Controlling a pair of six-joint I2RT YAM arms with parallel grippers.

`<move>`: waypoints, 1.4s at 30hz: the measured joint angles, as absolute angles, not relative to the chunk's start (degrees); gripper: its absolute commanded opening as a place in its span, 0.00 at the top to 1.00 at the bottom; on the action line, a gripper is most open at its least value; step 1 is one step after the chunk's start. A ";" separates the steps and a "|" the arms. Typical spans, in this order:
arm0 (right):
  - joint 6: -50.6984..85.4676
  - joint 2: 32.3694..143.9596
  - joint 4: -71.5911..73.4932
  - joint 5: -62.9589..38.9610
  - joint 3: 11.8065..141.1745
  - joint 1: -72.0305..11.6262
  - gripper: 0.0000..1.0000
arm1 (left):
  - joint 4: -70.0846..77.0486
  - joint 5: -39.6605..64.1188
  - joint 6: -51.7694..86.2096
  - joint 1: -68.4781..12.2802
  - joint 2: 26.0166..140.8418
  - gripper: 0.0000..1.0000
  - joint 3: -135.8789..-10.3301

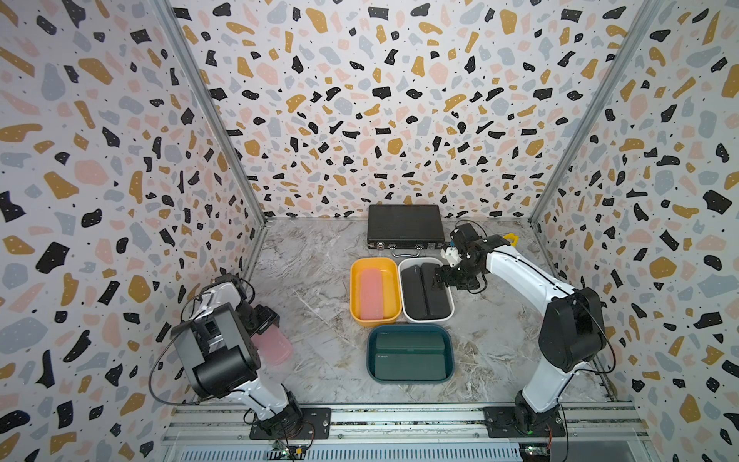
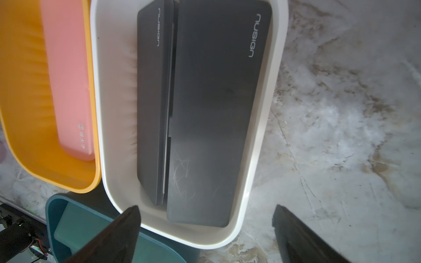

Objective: Place the pencil cases by color into the storage box
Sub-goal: Pick up the pencil case from the center of the board, then place the pencil case at the storage box.

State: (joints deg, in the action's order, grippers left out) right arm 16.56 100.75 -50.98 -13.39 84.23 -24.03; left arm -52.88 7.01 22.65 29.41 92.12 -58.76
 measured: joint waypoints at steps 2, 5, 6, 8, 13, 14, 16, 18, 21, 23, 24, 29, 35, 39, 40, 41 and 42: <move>16.56 100.75 -50.98 -13.28 84.23 -24.03 0.04 | -53.98 6.74 22.68 27.44 91.22 0.24 -60.38; 16.49 100.73 -51.00 -13.15 84.23 -24.03 0.04 | -55.53 6.35 22.70 23.55 89.93 0.24 -63.96; 16.47 100.66 -51.00 -13.08 84.23 -24.03 0.04 | -55.83 6.26 22.70 22.57 89.58 0.24 -64.95; 16.43 100.42 -51.03 -12.91 84.23 -24.03 0.04 | -56.84 5.78 22.70 20.03 88.90 0.24 -67.33; 16.34 99.31 -51.07 -12.19 84.23 -24.03 0.04 | -59.83 4.91 22.70 14.68 88.62 0.23 -71.33; 16.27 99.07 -51.07 -12.08 84.23 -24.01 0.04 | -60.47 4.73 22.74 13.65 88.62 0.24 -71.96; 16.19 98.83 -51.09 -11.81 84.23 -24.01 0.04 | -61.93 4.36 22.94 11.29 88.62 0.23 -73.49; 16.16 98.72 -51.16 -11.35 84.23 -24.01 0.04 | -63.31 3.99 23.16 8.56 88.62 0.24 -75.35; 16.10 98.65 -51.51 -10.57 84.23 -23.68 0.04 | -65.10 3.95 23.46 3.70 88.62 0.23 -78.67; 15.94 98.50 -51.88 -9.98 84.20 -23.27 0.04 | -66.30 3.92 23.88 0.16 88.64 0.23 -81.03; 15.90 98.41 -51.99 -9.78 84.18 -23.03 0.04 | -66.85 3.88 24.21 -1.50 88.71 0.23 -82.21; 15.29 96.47 -52.12 -9.28 82.67 -19.97 0.04 | -68.99 4.03 26.28 -10.24 89.69 0.23 -88.25; 14.66 94.72 -52.31 -9.30 80.71 -16.88 0.04 | -71.09 3.81 28.40 -18.79 95.50 0.23 -95.85; 14.04 94.41 -52.31 -9.39 79.72 -16.36 0.04 | -71.72 3.57 29.47 -22.79 101.12 0.23 -100.64; 13.89 94.26 -52.36 -9.41 79.40 -16.21 0.04 | -71.75 3.51 29.67 -23.51 102.45 0.23 -101.56; 13.78 94.11 -52.34 -9.43 79.11 -16.08 0.04 | -71.83 3.49 29.85 -24.05 103.59 0.23 -102.24; 13.63 93.93 -52.38 -9.43 78.81 -15.94 0.04 | -71.94 3.49 30.06 -24.69 104.90 0.23 -103.02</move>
State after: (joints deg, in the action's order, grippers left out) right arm 13.63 93.93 -52.38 -9.43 78.81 -15.94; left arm -71.94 3.49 30.06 -24.69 104.90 -103.02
